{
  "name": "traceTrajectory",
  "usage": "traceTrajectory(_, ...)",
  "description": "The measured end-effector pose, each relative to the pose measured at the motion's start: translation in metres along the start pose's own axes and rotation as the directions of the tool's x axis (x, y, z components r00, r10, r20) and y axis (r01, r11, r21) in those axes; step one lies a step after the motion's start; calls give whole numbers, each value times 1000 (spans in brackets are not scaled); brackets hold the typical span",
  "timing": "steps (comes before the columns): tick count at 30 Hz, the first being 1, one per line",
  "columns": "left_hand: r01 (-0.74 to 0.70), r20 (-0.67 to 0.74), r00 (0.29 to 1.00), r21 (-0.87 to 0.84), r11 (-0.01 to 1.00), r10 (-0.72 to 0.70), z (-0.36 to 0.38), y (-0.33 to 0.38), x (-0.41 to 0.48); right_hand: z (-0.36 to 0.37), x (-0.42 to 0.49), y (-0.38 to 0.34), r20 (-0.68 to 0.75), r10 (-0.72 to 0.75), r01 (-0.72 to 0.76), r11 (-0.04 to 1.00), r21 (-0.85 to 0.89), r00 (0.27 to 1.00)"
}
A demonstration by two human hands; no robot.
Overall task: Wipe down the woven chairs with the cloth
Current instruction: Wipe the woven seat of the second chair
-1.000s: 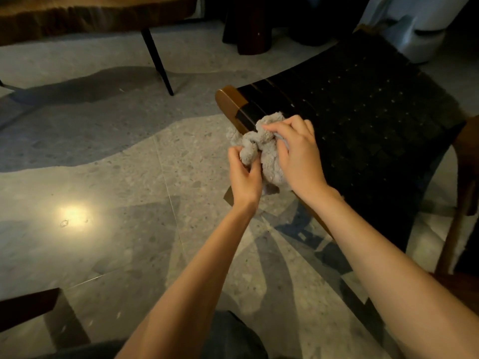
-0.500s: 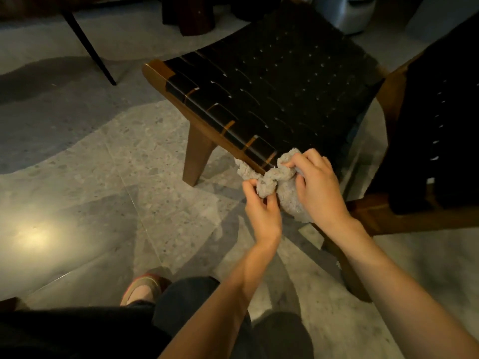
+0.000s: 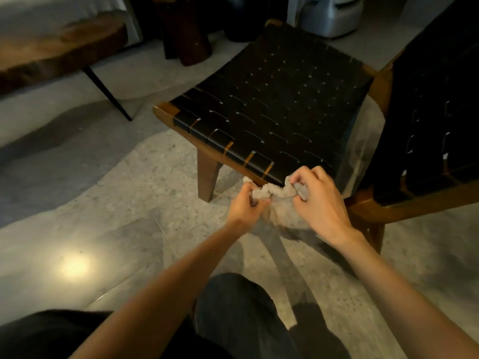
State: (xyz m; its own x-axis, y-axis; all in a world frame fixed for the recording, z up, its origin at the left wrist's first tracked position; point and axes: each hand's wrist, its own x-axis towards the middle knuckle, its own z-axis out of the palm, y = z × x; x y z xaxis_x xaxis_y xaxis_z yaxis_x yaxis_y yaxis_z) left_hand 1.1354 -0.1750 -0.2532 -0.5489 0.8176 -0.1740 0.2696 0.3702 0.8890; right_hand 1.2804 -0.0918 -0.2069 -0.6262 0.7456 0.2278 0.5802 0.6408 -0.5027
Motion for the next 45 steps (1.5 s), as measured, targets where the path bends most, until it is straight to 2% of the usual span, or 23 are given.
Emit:
traceTrajectory(3, 49, 17, 998, 162, 986, -53, -49, 8, 15, 10, 3, -24, 45, -23, 20, 998, 65, 999)
traceTrajectory(5, 92, -7, 996, 155, 984, -92, -78, 11, 21, 21, 6, -41, 87, -26, 14, 992, 129, 996)
traceTrajectory(9, 135, -164, 982, 254, 958, -95, -132, 0, 23, 52, 10, -72, 101, 2, -32, 954, 299, 995)
traceTrajectory(11, 110, -258, 964, 199, 974, -56, -152, -11, 24, 72, 12, -85, 64, 65, -85, 915, 395, 996)
traceTrajectory(13, 129, -284, 954, 100, 987, -96, -165, -21, 26, 94, 15, -97, 25, 179, -172, 884, 434, 984)
traceTrajectory(17, 137, -288, 945, -85, 987, -156, -177, -36, 37, 134, 25, -118, -35, 448, -314, 678, 664, 894)
traceTrajectory(20, 131, -321, 926, -213, 968, -196, -174, -47, 50, 158, 39, -126, -71, 615, -339, 523, 782, 785)
traceTrajectory(23, 84, -366, 907, -330, 940, -210, -168, -53, 68, 177, 56, -130, -78, 742, -303, 365, 880, 666)
traceTrajectory(27, 45, -355, 910, -432, 901, -216, -160, -52, 91, 192, 75, -139, -7, 741, -200, 191, 961, 672)
traceTrajectory(30, 23, -275, 943, -506, 862, -187, -152, -54, 96, 200, 82, -141, 4, 737, -154, 136, 979, 676)
traceTrajectory(32, -11, -211, 972, -495, 869, -108, -149, -58, 94, 203, 81, -141, 19, 691, -184, 166, 969, 723)
traceTrajectory(35, -110, -89, 993, -394, 913, 81, -146, -66, 95, 209, 77, -140, -65, 596, -187, 350, 918, 800)
traceTrajectory(37, -193, -5, 979, -341, 920, 204, -145, -70, 97, 212, 79, -140, -159, 557, -178, 502, 846, 815)
traceTrajectory(40, -322, 73, 932, -291, 901, 356, -143, -76, 104, 220, 83, -139, -314, 514, -169, 692, 702, 798)
traceTrajectory(42, -377, 73, 914, -213, 901, 400, -141, -84, 112, 226, 85, -135, -386, 471, -137, 756, 640, 793)
traceTrajectory(45, -385, 64, 918, -102, 917, 392, -136, -109, 125, 239, 83, -126, -403, 414, -93, 783, 615, 816)
